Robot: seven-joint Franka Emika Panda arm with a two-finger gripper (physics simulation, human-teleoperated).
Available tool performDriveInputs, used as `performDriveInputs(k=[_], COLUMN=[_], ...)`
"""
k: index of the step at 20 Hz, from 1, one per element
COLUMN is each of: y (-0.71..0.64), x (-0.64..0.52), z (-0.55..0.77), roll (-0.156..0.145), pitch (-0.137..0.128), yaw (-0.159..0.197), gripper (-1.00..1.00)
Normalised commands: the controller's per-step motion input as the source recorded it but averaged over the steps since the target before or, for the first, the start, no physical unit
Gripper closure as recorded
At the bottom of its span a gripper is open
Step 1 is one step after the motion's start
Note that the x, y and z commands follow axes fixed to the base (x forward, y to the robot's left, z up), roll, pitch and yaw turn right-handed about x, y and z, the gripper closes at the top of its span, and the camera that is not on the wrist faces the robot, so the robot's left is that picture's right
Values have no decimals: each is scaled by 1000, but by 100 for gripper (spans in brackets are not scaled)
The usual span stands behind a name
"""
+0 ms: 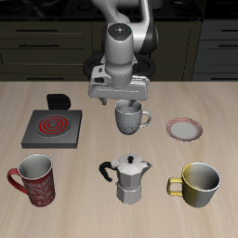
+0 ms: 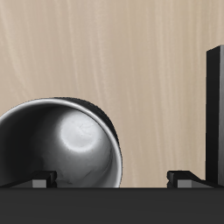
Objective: Place the white mug on the plate
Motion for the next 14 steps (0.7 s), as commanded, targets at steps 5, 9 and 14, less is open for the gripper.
performDriveInputs(k=[5,9,14], y=[12,22,9], x=[-46,-52,-58], z=[-203,-271,-185], roll=[12,5,22], pitch=[28,32,8], yaw=[-35,-34,-22], gripper=[-100,-100,100])
